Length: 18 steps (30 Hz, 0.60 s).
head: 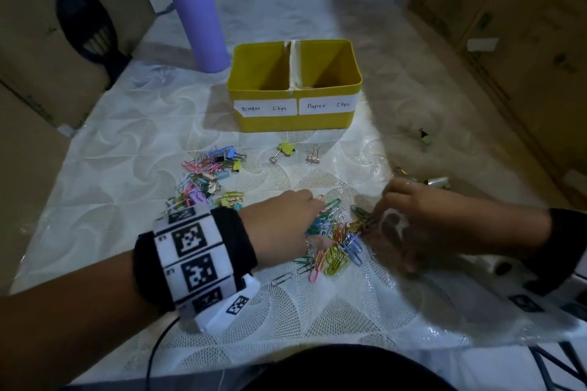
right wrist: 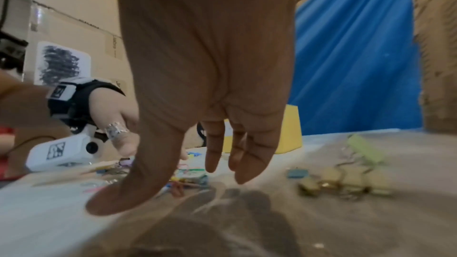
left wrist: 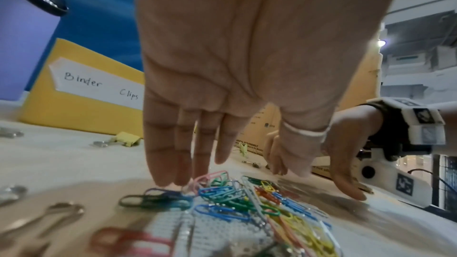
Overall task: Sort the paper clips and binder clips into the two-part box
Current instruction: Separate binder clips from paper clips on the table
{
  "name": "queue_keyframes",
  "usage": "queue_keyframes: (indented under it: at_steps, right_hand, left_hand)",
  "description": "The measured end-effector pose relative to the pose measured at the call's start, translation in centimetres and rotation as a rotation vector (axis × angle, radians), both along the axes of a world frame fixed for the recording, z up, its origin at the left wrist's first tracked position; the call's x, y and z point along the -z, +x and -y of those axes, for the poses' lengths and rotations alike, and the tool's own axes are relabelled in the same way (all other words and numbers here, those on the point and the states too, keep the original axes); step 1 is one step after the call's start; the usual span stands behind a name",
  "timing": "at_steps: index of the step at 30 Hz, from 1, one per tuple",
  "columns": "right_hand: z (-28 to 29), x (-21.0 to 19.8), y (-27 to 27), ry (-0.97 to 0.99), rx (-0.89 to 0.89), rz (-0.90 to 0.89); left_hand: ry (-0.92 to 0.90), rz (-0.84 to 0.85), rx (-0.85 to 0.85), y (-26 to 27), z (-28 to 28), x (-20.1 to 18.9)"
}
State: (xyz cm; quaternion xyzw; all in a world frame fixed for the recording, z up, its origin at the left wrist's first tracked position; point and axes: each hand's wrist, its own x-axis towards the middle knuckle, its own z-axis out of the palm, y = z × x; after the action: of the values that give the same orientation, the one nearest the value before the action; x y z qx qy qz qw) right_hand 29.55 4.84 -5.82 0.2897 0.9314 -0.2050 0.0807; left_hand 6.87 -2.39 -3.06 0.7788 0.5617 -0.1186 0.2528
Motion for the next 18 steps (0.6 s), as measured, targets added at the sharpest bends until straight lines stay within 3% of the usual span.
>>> queue_keyframes:
  at_steps: [3, 5, 9, 13, 18]
  right_hand:
    - [0.0, 0.5, 1.8, 0.065, 0.046, -0.002]
    - [-0.1, 0.6, 2.1, -0.083, 0.111, -0.002]
    - [-0.8, 0.0, 0.1, -0.052, 0.126, 0.021]
    - [-2.1, -0.1, -3.1, -0.072, 0.031, -0.071]
    - [-1.1, 0.1, -5.4, -0.112, -0.104, -0.019]
  left_hand:
    - [-0.029, 0.053, -0.095, 0.6, -0.4, 0.5]
    - [-0.047, 0.026, -0.114, 1.0, -0.6, 1.1]
    - [-0.034, -0.023, -0.120, 1.8, -0.5, 1.7]
    - [-0.014, -0.029, -0.153, 2.3, -0.8, 1.6]
    - [0.034, 0.069, -0.173, 2.0, -1.2, 1.1]
